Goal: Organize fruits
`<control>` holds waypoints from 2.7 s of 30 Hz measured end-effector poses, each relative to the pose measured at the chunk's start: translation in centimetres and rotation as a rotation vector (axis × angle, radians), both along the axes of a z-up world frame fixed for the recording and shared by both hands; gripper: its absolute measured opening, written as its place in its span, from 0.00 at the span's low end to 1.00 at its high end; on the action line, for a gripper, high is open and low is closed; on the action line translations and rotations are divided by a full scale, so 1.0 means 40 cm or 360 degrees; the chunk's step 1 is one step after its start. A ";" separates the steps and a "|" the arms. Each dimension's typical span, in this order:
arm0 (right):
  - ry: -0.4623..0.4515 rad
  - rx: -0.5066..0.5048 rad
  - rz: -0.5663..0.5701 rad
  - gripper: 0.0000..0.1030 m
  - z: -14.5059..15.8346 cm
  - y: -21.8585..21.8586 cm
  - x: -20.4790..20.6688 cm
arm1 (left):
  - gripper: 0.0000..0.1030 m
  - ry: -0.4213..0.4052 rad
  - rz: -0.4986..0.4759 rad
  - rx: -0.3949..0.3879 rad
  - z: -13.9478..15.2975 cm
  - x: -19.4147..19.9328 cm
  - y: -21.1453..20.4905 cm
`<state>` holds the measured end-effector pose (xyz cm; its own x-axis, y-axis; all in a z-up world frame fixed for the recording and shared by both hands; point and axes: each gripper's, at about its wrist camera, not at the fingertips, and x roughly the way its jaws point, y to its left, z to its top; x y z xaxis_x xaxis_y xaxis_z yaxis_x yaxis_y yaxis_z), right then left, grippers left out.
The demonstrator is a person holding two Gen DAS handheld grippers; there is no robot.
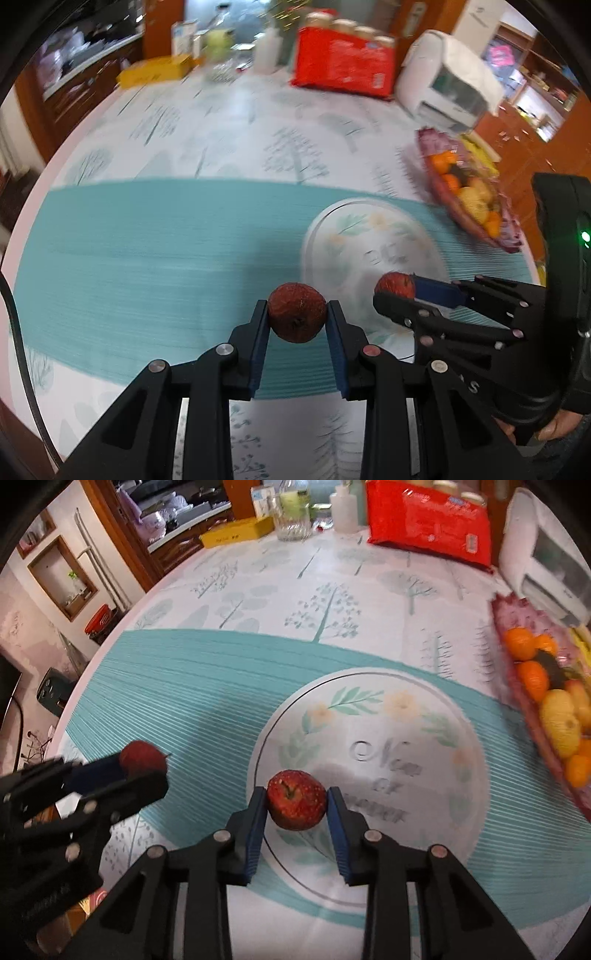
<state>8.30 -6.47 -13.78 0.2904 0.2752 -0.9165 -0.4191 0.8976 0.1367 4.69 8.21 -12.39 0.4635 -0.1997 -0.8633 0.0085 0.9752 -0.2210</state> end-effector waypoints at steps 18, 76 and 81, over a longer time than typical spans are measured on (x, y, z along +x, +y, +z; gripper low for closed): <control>-0.0473 0.0034 -0.0599 0.32 0.351 -0.430 -0.020 | 0.28 -0.0389 -0.0435 -0.0017 0.265 0.137 -0.352; -0.0152 0.0106 -0.0414 0.49 0.096 -0.684 0.200 | 0.94 -0.0053 0.0085 0.0252 0.058 0.291 -0.627; -0.0176 0.0114 -0.0428 0.49 0.104 -0.664 0.171 | 0.94 -0.0068 0.0108 0.0253 0.076 0.250 -0.594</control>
<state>15.15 -33.04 -9.63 0.4587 0.2373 -0.8563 -0.1831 0.9682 0.1702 14.69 -15.54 -9.35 0.5085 -0.0294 -0.8606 -0.0523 0.9965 -0.0650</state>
